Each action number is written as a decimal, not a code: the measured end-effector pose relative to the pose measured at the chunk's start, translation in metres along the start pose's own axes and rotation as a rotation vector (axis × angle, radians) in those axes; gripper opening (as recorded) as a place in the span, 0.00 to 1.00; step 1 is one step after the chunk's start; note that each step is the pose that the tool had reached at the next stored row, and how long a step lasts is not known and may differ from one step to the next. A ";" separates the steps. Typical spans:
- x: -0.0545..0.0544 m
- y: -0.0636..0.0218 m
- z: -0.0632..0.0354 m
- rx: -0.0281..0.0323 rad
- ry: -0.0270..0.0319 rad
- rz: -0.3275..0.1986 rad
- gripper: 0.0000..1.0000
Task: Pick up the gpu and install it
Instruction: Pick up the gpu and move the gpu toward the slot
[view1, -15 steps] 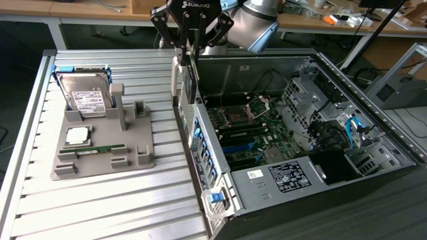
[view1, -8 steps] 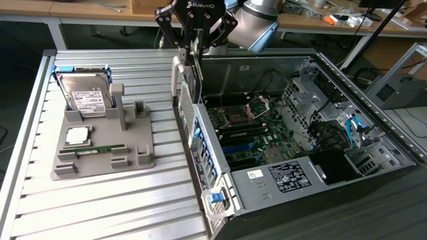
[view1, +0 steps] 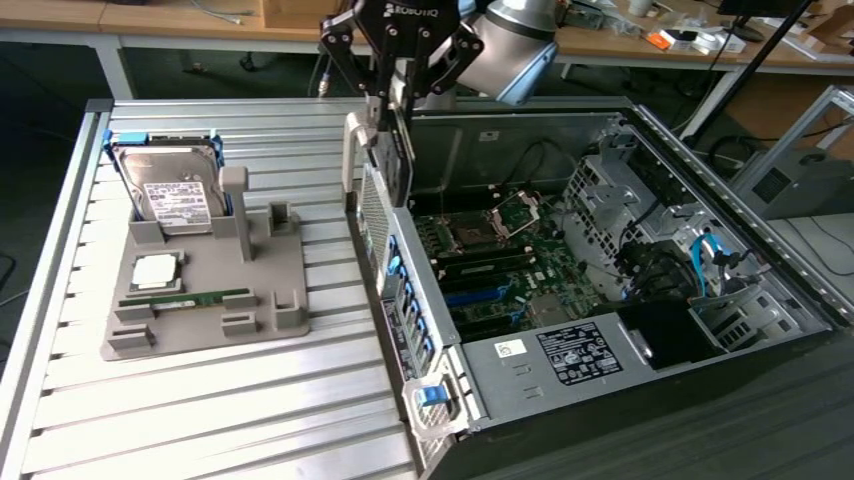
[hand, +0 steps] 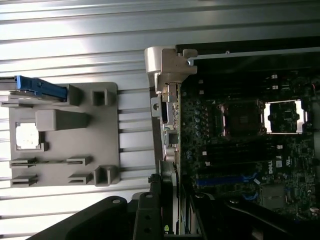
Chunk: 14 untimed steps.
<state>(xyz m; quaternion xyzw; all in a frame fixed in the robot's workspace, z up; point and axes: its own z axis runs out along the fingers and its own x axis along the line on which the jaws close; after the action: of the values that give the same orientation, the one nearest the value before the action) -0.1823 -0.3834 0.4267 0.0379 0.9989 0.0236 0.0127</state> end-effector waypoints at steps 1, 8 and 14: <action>-0.001 0.0001 0.0001 -0.0001 -0.0001 0.000 0.27; -0.008 -0.0002 0.0007 0.0000 0.0000 0.000 0.27; -0.013 -0.0011 0.0012 0.0000 0.0001 0.000 0.27</action>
<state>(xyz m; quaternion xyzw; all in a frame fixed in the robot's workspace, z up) -0.1694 -0.3854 0.4258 0.0379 0.9989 0.0236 0.0126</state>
